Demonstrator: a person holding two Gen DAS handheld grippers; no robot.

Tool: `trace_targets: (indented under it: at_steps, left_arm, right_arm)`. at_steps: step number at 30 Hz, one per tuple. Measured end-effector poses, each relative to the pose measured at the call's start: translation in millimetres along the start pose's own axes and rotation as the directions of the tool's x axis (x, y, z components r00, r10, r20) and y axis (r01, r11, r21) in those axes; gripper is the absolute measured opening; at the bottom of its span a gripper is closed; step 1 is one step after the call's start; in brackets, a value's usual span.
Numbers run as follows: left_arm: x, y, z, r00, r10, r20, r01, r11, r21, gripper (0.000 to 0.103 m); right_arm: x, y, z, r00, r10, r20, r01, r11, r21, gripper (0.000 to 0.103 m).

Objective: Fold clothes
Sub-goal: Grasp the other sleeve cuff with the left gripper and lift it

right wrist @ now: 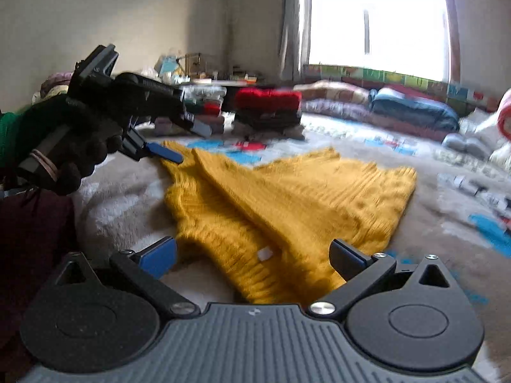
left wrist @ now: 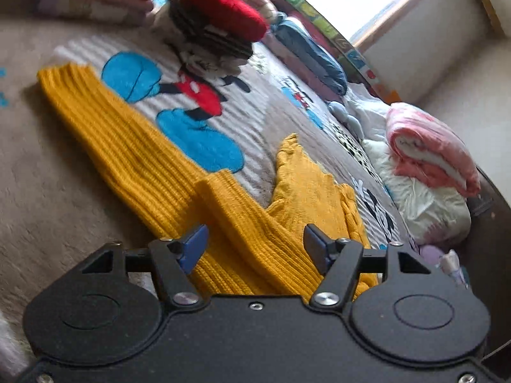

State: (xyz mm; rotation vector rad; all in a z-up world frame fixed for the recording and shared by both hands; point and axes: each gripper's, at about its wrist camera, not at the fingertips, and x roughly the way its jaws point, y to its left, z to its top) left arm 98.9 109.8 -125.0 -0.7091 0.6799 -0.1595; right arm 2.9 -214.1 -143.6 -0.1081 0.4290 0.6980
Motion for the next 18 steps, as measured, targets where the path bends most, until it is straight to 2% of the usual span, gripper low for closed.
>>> trace_targets:
  at_steps: [2,5,7,8,9,10,11,12,18]
  left_arm:
    - [5,0,0,1.000,0.000,0.000,0.000,1.000,-0.006,0.054]
    - [13,0,0,1.000,0.001,0.000,-0.001,1.000,-0.012,0.044]
    - [19,-1,0,1.000,0.001,0.000,-0.001,1.000,-0.017,0.044]
    - [21,-2,1,1.000,-0.005,0.004,0.005,1.000,-0.012,0.038]
    - [25,-5,3,1.000,-0.005,0.005,0.005,1.000,-0.002,0.028]
    - [27,-9,4,1.000,-0.007,0.005,0.007,1.000,0.012,0.023]
    - [29,-13,6,1.000,-0.009,0.005,0.008,1.000,0.026,0.012]
    - [30,-18,7,1.000,-0.012,0.011,0.012,0.999,0.046,0.007]
    - [26,-54,19,0.997,-0.061,0.046,0.055,0.991,0.120,0.006]
  right_arm:
    - [6,-1,-4,0.999,-0.008,-0.032,0.008,1.000,0.004,0.102]
    - [5,-3,-3,1.000,-0.008,-0.014,0.008,1.000,0.016,0.102]
    - [4,-5,-3,1.000,-0.008,-0.003,0.008,1.000,0.024,0.101]
    - [4,-6,-3,1.000,-0.008,0.004,0.008,1.000,0.029,0.101]
    - [4,-7,-3,1.000,-0.007,0.012,0.007,0.999,0.034,0.101]
    - [4,-8,-2,1.000,-0.007,0.019,0.006,0.999,0.039,0.101]
    - [4,-9,-2,1.000,-0.008,0.025,0.007,0.999,0.042,0.101]
    - [4,-10,-1,0.999,-0.011,0.031,0.010,0.999,0.045,0.100]
    - [1,-16,1,0.997,-0.027,0.071,0.023,0.998,0.066,0.100]
